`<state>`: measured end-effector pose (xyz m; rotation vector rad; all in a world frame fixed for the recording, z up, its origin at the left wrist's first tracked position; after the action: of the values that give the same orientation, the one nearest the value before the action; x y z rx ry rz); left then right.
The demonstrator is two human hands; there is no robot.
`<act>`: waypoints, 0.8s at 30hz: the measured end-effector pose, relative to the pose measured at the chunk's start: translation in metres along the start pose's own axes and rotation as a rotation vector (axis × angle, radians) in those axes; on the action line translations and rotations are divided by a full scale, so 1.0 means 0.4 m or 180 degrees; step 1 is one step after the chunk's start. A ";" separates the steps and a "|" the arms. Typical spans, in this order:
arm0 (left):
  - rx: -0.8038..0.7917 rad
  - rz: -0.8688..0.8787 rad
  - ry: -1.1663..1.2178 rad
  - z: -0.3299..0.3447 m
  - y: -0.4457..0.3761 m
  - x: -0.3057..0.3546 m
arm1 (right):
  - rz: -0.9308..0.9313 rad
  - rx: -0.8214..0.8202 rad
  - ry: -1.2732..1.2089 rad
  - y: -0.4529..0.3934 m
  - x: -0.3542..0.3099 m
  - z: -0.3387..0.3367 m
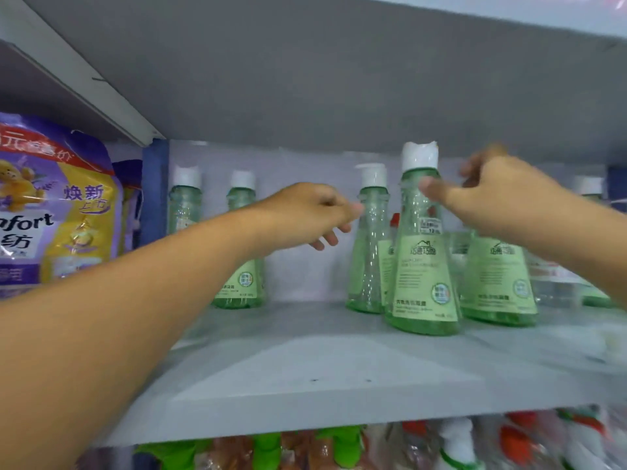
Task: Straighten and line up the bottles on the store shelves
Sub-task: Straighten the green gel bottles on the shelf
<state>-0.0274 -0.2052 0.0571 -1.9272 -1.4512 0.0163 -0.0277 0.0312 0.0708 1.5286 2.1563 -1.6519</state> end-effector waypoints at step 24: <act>-0.0029 -0.1312 -0.0159 -0.096 0.156 -0.160 | 0.0505 -0.1916 -0.0782 -0.165 0.059 0.269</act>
<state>0.0170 -0.2864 0.0271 -1.6109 -1.8584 -0.1328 -0.1395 -0.0303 0.0586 1.2045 2.0641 -0.9497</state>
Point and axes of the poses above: each hand's wrist, its own y-axis away from the middle knuckle, its own z-axis out of the palm, x = y × z, the point moved 4 cm from there along -y, towards the middle knuckle, and after that the axes turned 11 degrees about -y, right-handed, at the moved point
